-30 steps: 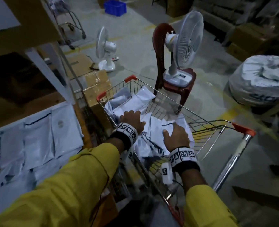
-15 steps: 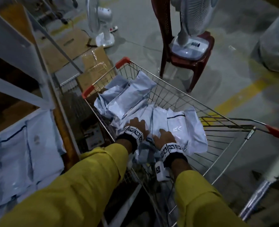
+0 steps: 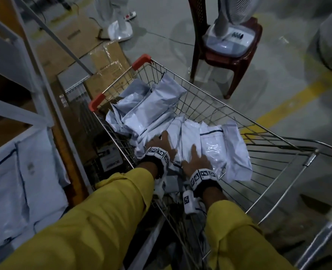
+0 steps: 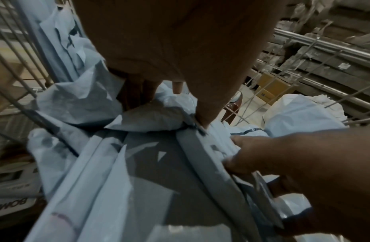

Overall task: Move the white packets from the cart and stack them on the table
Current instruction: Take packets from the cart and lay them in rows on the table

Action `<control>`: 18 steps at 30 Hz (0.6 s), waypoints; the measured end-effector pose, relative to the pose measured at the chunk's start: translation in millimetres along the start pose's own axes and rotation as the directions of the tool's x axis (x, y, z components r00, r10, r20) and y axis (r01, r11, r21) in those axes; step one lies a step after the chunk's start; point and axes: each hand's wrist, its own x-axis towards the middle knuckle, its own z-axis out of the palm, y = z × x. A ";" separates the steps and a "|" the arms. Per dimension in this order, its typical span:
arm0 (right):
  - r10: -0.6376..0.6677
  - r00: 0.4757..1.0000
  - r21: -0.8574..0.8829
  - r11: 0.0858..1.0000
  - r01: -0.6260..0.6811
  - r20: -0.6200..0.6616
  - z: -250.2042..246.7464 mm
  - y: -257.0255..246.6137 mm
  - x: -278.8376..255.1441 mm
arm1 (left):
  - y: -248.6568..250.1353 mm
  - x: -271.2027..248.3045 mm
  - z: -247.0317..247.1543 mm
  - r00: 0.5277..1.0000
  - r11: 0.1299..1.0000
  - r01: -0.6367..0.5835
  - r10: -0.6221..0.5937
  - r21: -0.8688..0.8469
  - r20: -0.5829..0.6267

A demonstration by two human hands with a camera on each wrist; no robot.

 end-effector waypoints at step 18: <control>0.090 0.916 0.108 0.993 -0.051 -0.390 -56.4 -14.4 -77.6 | 3.3 -43.0 -63.2 0.989 0.935 0.085 -0.036 -0.345 0.147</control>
